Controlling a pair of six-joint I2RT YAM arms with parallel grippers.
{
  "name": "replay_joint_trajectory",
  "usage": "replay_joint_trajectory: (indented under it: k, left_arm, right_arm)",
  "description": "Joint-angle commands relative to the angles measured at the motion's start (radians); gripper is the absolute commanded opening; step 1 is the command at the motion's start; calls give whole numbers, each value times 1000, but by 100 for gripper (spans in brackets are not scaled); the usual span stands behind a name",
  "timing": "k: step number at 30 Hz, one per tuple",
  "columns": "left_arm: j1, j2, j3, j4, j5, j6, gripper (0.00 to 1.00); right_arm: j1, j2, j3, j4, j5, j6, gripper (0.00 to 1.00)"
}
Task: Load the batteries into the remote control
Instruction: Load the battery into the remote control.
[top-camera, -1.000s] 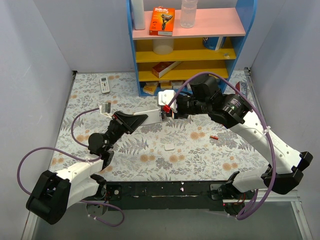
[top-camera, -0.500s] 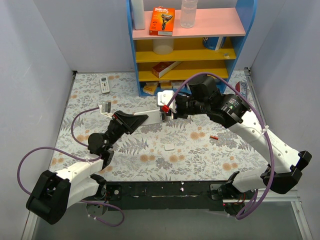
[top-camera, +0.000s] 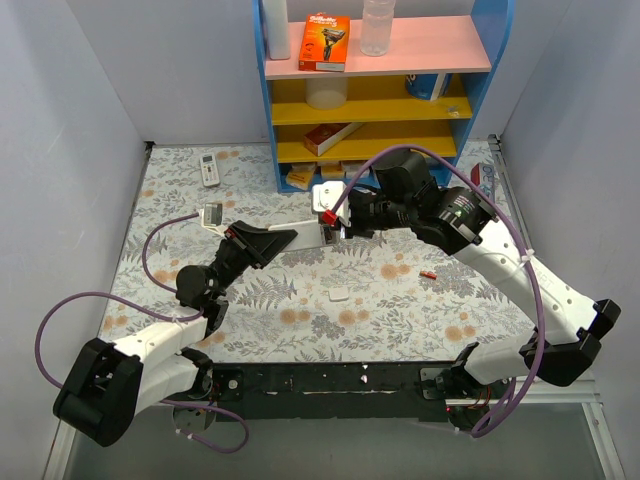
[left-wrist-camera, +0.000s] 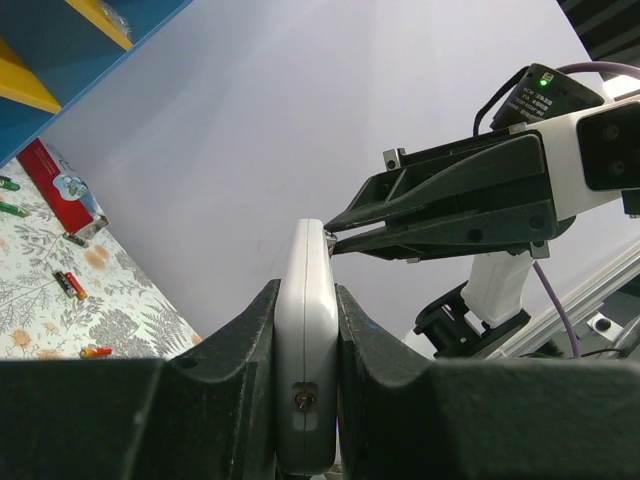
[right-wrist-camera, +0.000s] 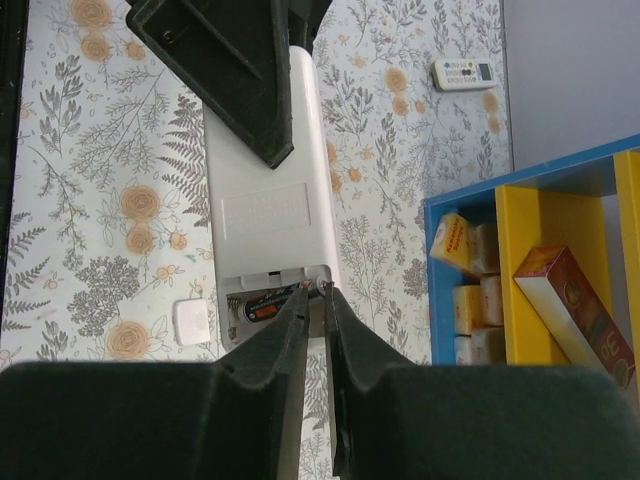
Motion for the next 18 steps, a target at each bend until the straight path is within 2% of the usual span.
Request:
replay_joint_trajectory:
  k: [1, 3, 12, 18]
  left_arm:
    - [-2, -6, 29, 96, 16, 7, 0]
    - [-4, -5, 23, 112, 7, 2, 0]
    - [-4, -2, 17, 124, -13, -10, 0]
    - [-2, -5, 17, 101, -6, 4, 0]
  right_arm:
    - [-4, 12, -6, -30, -33, 4, 17]
    - [-4, 13, -11, -39, -35, 7, 14]
    - [-5, -1, -61, -18, -23, 71, 14]
    - [-8, -50, -106, 145, 58, 206, 18]
